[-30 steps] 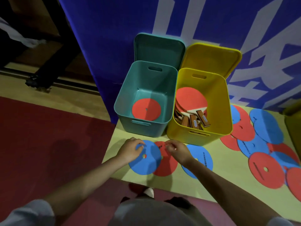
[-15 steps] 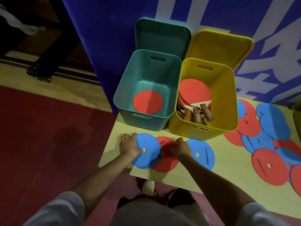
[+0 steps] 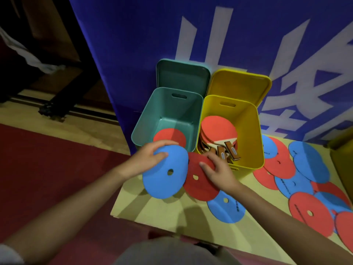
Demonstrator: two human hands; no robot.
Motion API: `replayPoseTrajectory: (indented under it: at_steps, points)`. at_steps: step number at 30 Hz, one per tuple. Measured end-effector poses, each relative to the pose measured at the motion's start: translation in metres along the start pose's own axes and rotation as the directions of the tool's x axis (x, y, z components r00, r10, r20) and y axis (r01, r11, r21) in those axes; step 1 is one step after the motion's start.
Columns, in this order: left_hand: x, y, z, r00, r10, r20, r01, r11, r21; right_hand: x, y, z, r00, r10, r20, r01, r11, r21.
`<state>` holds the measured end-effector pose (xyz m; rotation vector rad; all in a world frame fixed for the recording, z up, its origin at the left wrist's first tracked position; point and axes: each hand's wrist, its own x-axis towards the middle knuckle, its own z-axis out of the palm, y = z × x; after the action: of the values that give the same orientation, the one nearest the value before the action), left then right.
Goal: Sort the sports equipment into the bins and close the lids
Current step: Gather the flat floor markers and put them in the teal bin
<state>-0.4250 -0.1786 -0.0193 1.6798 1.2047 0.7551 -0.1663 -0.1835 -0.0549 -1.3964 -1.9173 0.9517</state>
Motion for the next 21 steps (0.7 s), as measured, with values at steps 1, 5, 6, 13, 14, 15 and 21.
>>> replayPoseTrajectory:
  at_steps: [1, 5, 6, 13, 14, 15, 21]
  points:
    - [0.005, 0.010, -0.006, 0.999, 0.009, -0.044, -0.010, 1.000, -0.027, 0.007, -0.010, -0.008, 0.999, -0.023, -0.040, 0.024, 0.999, 0.025]
    - [0.029, 0.038, -0.031, 0.982, 0.037, -0.183, -0.059, 0.991, -0.118, 0.037, -0.037, -0.034, 0.986, -0.051, -0.158, 0.068, 0.992, 0.108]
    - [0.035, 0.044, -0.037, 0.977, 0.043, -0.207, -0.072, 0.988, -0.134, 0.045, -0.040, -0.040, 0.979, -0.059, -0.194, 0.085, 0.989, 0.125]
    - [0.092, 0.041, -0.065, 0.925, -0.023, -0.379, -0.039, 0.987, -0.157, 0.103, -0.045, -0.076, 0.925, -0.023, -0.380, 0.113, 0.969, 0.218]
    - [0.102, 0.035, -0.067, 0.915, -0.050, -0.401, -0.004, 0.991, -0.132, 0.110, -0.040, -0.078, 0.916, 0.003, -0.402, 0.095, 0.970, 0.223]
    - [0.112, 0.027, -0.067, 0.906, -0.073, -0.418, 0.036, 0.995, -0.096, 0.117, -0.034, -0.079, 0.907, 0.038, -0.420, 0.069, 0.969, 0.236]
    - [0.166, -0.040, -0.055, 0.893, -0.201, -0.403, 0.283, 0.947, 0.155, 0.144, 0.001, -0.080, 0.830, 0.224, -0.511, -0.034, 0.935, 0.354]
